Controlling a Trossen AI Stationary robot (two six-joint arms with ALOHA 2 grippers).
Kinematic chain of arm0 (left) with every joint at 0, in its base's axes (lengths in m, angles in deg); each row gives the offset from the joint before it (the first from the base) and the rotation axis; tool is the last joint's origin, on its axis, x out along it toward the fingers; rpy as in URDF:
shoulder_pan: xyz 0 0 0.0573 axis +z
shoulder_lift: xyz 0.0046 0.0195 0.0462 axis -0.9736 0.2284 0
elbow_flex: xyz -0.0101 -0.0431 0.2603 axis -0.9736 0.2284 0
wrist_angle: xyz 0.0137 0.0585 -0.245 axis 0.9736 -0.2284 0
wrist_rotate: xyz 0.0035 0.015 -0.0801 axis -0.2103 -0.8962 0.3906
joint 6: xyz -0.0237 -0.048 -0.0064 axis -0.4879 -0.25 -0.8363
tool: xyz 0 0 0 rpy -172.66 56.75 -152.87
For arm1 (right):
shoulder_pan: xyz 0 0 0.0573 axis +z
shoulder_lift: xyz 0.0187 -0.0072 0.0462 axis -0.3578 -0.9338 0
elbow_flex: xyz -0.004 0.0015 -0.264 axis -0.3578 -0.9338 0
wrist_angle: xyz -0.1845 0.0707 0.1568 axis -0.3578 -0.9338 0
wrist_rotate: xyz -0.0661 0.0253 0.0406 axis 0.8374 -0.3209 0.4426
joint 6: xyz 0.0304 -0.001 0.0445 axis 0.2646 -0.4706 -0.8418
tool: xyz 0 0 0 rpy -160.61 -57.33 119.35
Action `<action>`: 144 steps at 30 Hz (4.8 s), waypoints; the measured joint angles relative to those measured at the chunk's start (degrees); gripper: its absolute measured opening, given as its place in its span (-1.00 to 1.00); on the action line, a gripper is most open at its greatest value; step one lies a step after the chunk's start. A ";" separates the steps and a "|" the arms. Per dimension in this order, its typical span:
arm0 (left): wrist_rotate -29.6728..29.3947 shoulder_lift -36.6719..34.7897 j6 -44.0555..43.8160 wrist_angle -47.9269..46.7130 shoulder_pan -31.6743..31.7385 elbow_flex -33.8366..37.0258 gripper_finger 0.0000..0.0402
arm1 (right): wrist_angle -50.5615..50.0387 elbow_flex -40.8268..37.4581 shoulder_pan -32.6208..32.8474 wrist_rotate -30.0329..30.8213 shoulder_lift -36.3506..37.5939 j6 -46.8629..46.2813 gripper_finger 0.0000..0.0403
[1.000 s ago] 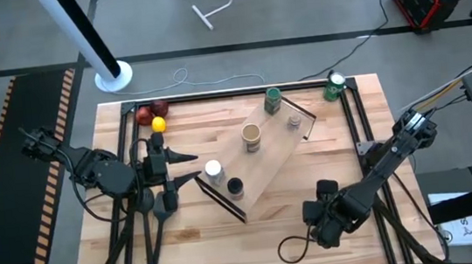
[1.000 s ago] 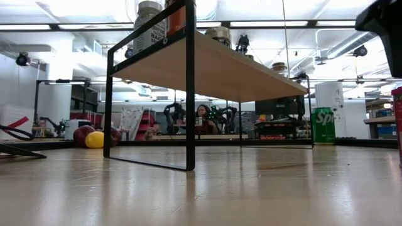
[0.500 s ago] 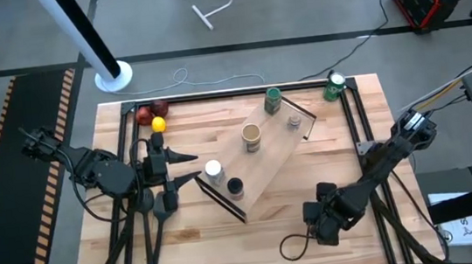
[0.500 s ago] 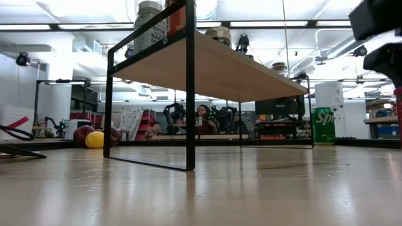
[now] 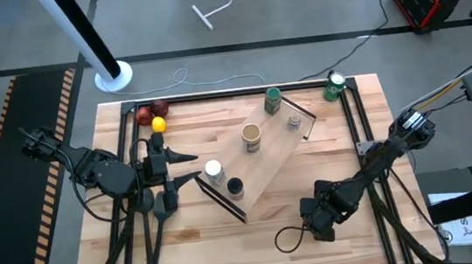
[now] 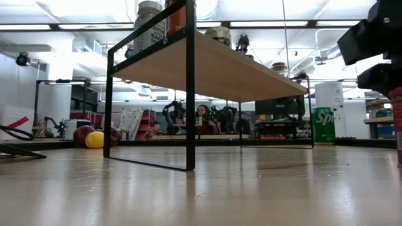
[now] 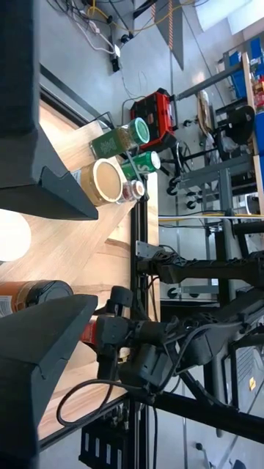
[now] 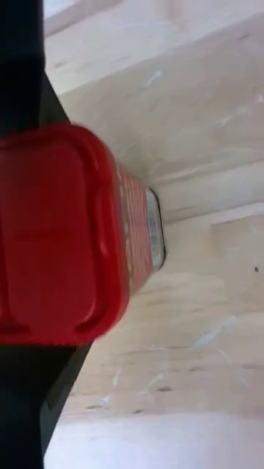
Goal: Shelf spices
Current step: Put the red seasoning can on the shelf aligned with the golden seasoning bottle
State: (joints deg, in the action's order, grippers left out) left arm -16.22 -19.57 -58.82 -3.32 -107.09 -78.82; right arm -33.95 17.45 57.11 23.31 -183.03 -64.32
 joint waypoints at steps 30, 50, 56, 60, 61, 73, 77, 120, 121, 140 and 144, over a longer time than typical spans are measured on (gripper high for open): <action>0.00 -0.01 0.00 -0.35 -0.01 0.00 -0.18 | -25.96 26.89 -10.29 4.48 0.11 27.48 -0.14; 0.00 -0.01 -0.01 -0.42 0.01 0.00 -0.18 | -26.70 37.60 -25.14 5.92 0.09 53.39 -0.14; 0.00 -0.01 0.00 -0.44 -0.01 0.00 -0.18 | -26.76 39.34 -26.14 5.94 0.09 55.45 -0.14; 0.00 -0.01 0.14 -0.42 -0.01 0.00 -0.18 | -26.79 40.67 -26.01 5.48 0.09 55.56 -0.14; 0.00 -0.01 0.18 -0.40 0.01 0.00 -0.18 | -27.25 41.02 -26.03 5.50 0.09 55.52 -0.14; -0.04 0.01 0.66 0.53 0.01 0.00 -0.18 | -40.63 56.46 -26.06 5.94 -11.24 60.03 -0.14; -0.02 0.01 0.50 -0.11 0.01 0.00 -0.18 | -44.02 62.93 -26.32 5.89 -15.28 62.26 -0.14; -0.02 -0.01 -0.70 -1.99 0.01 0.00 -0.18 | -44.54 61.87 -28.04 8.38 -16.85 68.17 0.06; -0.02 -0.01 -0.72 -1.99 0.01 0.00 -0.18 | -44.53 61.87 -28.04 8.39 -16.85 68.31 0.07; 0.00 -0.01 -0.74 -2.05 0.01 0.00 -0.18 | -44.53 61.87 -28.04 9.01 -15.24 68.87 0.26; 0.00 -0.01 -0.74 -2.05 -0.01 0.00 -0.18 | -44.53 61.89 -28.02 11.61 -14.49 68.70 0.29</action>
State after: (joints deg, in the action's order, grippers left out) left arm -16.22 -19.58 -59.56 -5.37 -107.10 -78.82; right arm -78.48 79.34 29.09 34.92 -197.52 4.38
